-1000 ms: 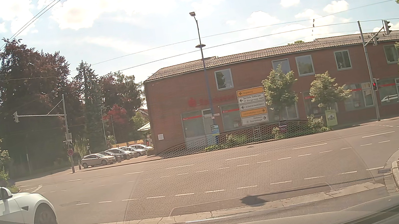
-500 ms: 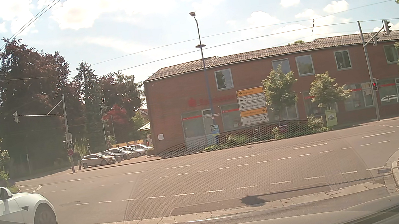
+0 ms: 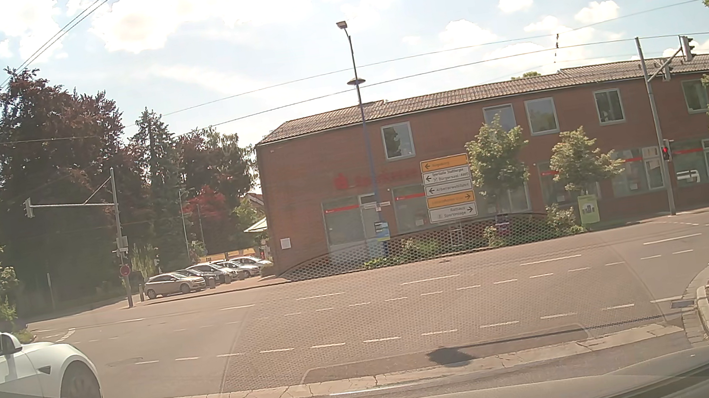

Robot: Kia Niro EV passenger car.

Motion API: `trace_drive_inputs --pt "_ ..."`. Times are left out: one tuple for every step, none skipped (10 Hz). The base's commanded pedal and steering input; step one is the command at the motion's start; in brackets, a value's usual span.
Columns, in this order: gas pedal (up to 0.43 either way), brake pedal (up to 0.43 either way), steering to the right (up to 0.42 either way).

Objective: Follow the waypoints while adhering to traffic rules and regulations

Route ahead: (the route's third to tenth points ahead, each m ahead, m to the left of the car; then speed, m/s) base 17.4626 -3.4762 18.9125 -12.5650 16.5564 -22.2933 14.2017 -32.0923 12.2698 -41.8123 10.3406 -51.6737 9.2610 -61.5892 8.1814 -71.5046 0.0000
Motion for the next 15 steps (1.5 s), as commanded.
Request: trace_drive_inputs --pt "0.0 0.262 0.085" --pt "0.0 0.262 0.085" --pt "0.0 0.262 0.085" --pt "0.0 0.262 0.085" --pt "0.0 0.262 0.085" --pt "0.0 0.262 0.085" --pt "0.0 0.262 0.085" --pt "0.0 0.262 0.085" --pt "0.0 0.262 0.085" --pt "0.0 0.262 0.085" --pt "0.0 0.262 0.086" --pt "0.0 0.262 0.086" --pt "0.0 0.256 0.086" --pt "0.0 0.262 0.086" --pt "0.0 0.256 0.086"
